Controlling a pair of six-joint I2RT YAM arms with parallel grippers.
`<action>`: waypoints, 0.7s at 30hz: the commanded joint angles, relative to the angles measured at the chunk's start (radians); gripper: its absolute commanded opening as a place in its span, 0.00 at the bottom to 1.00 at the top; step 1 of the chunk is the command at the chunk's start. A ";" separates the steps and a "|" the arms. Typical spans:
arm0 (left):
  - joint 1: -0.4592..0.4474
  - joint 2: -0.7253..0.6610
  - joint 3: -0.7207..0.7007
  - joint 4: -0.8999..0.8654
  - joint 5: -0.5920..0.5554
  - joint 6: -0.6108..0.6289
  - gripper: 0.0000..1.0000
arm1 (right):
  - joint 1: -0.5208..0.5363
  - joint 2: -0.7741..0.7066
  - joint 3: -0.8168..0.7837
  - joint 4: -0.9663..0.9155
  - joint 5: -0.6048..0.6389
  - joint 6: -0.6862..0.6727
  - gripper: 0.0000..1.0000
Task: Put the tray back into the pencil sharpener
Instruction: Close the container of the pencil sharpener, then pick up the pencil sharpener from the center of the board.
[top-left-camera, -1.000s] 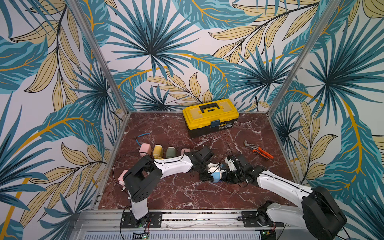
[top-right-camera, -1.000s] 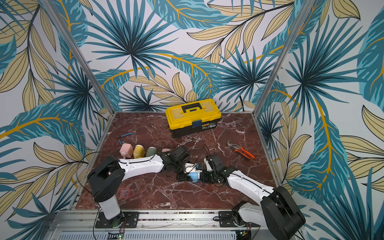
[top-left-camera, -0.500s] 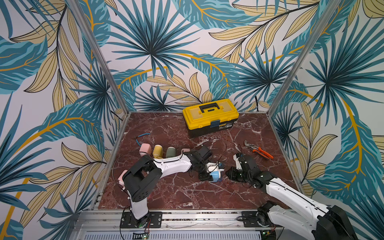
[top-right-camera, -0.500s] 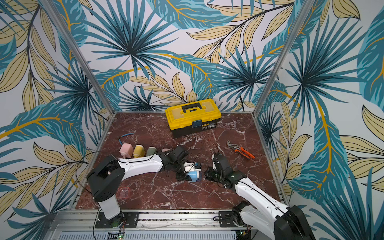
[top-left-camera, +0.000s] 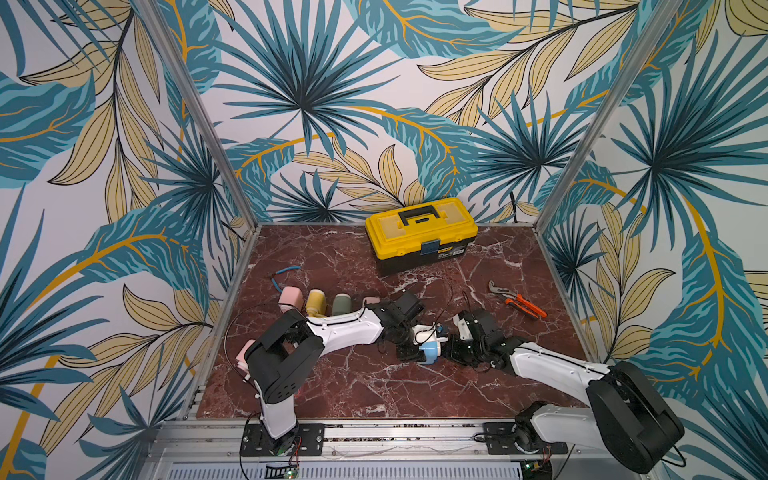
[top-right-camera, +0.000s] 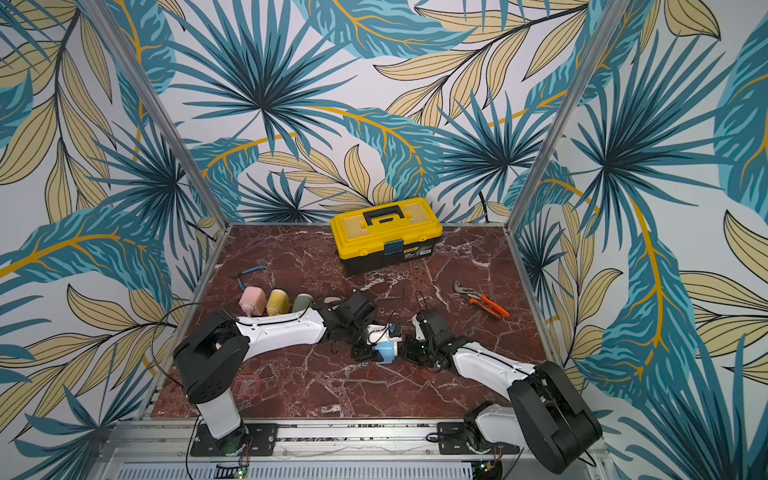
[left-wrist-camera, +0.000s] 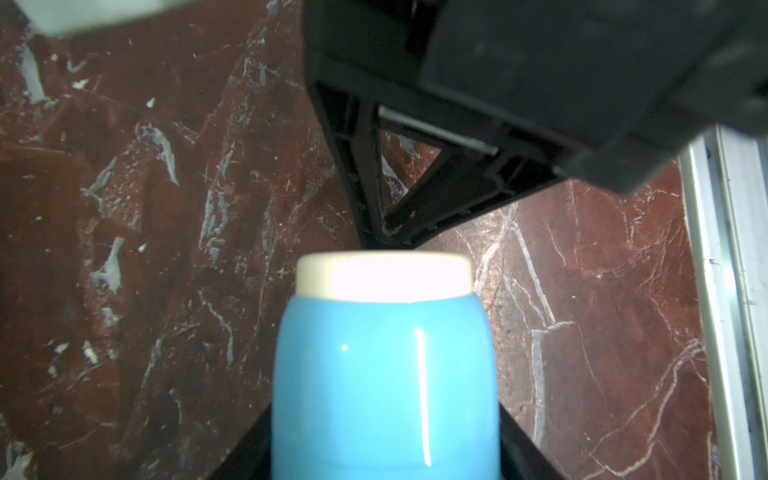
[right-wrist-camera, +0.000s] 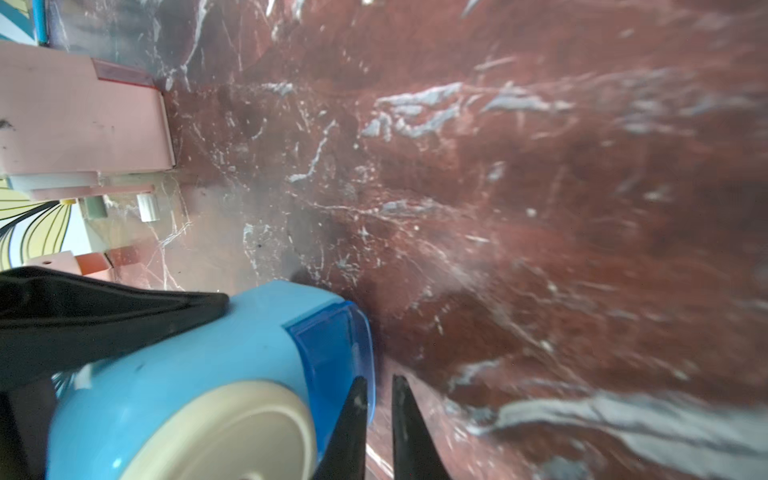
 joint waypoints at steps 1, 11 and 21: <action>0.004 -0.042 0.001 0.033 0.022 -0.010 0.47 | -0.001 0.034 0.010 0.091 -0.104 0.004 0.15; 0.006 -0.059 -0.011 0.038 -0.002 -0.035 0.47 | -0.032 -0.047 -0.005 -0.012 0.005 0.009 0.16; 0.007 -0.134 0.002 0.059 -0.215 -0.343 0.31 | -0.047 -0.383 0.027 -0.449 0.435 0.018 0.20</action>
